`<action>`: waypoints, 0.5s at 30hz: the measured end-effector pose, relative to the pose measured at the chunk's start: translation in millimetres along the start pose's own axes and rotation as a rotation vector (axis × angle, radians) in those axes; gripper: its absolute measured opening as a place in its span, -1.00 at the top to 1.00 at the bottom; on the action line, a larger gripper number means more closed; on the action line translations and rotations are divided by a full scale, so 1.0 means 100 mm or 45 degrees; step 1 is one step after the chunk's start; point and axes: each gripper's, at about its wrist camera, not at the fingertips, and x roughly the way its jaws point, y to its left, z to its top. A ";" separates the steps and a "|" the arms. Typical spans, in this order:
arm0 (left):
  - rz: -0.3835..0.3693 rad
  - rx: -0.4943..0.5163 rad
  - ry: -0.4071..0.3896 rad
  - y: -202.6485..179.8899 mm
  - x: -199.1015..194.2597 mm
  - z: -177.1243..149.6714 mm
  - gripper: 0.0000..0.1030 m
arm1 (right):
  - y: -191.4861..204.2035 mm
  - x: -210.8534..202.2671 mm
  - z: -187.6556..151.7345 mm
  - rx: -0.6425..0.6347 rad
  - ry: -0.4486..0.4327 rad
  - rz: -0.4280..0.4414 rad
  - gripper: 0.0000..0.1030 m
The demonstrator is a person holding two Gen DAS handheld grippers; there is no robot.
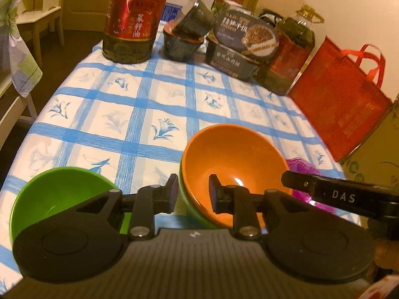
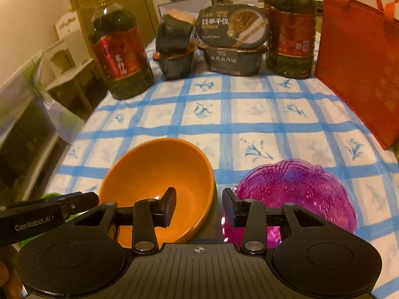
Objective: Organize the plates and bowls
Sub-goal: 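Lower the orange bowl into the green bowl and open both tools, then move both tools to the large green bowl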
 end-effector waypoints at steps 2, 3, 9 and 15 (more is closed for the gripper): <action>-0.002 -0.008 -0.014 -0.01 -0.12 -0.06 0.48 | 0.01 -0.13 -0.07 0.030 -0.006 0.008 0.17; -0.005 -0.012 -0.017 -0.01 -0.18 -0.09 0.45 | 0.02 -0.18 -0.10 0.040 -0.006 0.012 0.16; -0.004 -0.015 -0.030 0.00 -0.55 -0.35 0.32 | 0.13 -0.49 -0.43 0.081 0.015 0.015 0.01; 0.013 0.008 -0.051 0.04 -0.90 -0.66 0.22 | 0.30 -0.81 -0.84 0.057 0.013 -0.002 -0.12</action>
